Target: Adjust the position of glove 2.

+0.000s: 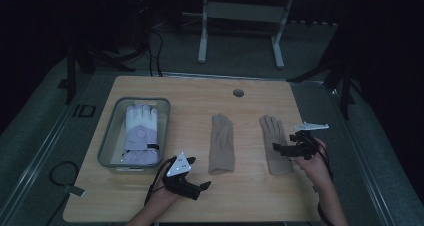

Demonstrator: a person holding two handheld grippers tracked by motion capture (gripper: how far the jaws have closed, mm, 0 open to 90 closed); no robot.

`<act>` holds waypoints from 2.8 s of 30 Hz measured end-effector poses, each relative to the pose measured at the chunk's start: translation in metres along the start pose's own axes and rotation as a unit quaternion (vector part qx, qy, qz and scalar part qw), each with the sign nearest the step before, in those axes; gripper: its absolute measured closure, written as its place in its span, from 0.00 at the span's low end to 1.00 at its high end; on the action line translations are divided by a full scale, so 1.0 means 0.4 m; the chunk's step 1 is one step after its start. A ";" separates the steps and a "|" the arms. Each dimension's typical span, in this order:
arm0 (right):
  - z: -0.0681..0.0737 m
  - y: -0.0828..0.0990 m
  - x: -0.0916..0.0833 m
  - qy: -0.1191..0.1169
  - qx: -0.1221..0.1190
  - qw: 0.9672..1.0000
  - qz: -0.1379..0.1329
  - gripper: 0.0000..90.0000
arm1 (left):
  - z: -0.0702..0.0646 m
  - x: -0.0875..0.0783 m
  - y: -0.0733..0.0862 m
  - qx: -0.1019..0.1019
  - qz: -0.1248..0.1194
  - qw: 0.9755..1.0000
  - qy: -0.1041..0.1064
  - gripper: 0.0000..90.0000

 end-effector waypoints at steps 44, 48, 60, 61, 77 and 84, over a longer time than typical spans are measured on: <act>0.056 -0.050 0.008 0.107 0.043 0.993 -0.022 0.94 | 0.000 0.003 0.003 0.001 0.002 1.000 0.004 0.02; 0.085 -0.083 -0.007 0.115 0.047 0.992 -0.035 0.94 | 0.003 0.002 0.002 0.001 0.001 1.000 0.003 0.02; 0.219 -0.164 0.021 0.090 0.056 0.992 -0.061 0.94 | 0.004 0.000 0.002 0.004 0.003 1.000 0.001 0.02; 0.233 -0.169 0.028 0.087 0.056 0.993 -0.062 0.94 | 0.004 0.000 0.002 0.004 0.003 1.000 0.001 0.02; 0.406 -0.207 0.133 0.044 0.072 0.994 -0.064 0.94 | 0.002 -0.006 0.000 0.008 0.000 1.000 0.004 0.02; 0.433 -0.176 0.183 0.039 0.085 0.994 -0.055 0.93 | 0.002 -0.007 0.001 0.008 0.001 1.000 0.004 0.02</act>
Point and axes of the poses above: each handheld gripper's, and its own axes: x roughly forward along the jaws, y roughly out of its underside, z roughly to its left, the point moved 8 cm from there along x, roughly forward along the jaws, and after that the axes turned 1 degree about -y, right-handed, at the moved point
